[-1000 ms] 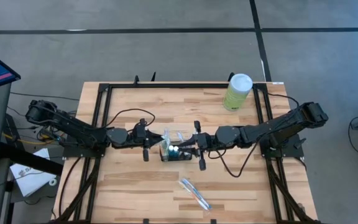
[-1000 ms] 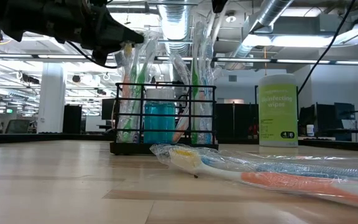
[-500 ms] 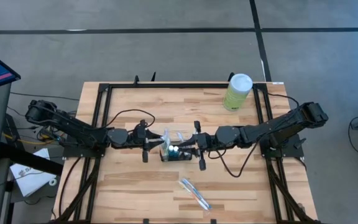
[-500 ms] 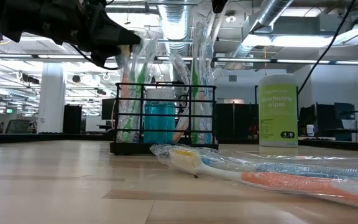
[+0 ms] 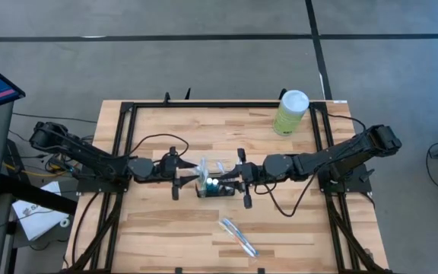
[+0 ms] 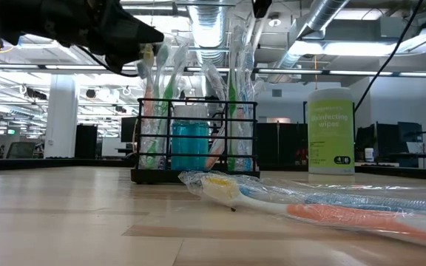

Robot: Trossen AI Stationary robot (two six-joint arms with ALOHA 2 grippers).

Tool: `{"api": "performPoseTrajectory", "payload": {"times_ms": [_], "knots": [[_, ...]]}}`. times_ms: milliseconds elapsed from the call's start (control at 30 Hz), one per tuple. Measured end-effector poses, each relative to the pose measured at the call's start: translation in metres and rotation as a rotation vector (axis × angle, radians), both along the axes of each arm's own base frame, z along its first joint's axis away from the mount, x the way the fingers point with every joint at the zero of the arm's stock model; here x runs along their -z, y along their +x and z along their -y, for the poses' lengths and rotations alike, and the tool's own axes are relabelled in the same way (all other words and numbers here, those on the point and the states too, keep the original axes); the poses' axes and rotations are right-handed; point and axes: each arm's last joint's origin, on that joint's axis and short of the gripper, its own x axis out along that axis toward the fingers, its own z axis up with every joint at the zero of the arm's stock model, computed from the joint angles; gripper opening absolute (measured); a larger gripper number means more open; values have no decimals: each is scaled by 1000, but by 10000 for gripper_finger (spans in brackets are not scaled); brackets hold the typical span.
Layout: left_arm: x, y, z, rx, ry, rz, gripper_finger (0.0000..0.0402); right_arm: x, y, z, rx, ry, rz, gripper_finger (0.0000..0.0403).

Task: Pick & Place toothbrushing station
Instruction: Put the blue toothbrush into the mesh

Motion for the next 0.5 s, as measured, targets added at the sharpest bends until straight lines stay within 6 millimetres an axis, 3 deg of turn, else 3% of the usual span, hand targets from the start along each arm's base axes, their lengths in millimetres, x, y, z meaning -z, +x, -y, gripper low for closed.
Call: {"api": "performPoseTrajectory", "payload": {"times_ms": [333,500], "knots": [[-23,-13,2,16,4,108,168,11,-3,-2,-2,50,-127,52],[-27,-17,7,46,0,128,167,21,-8,-10,-130,140,-256,52]]}}
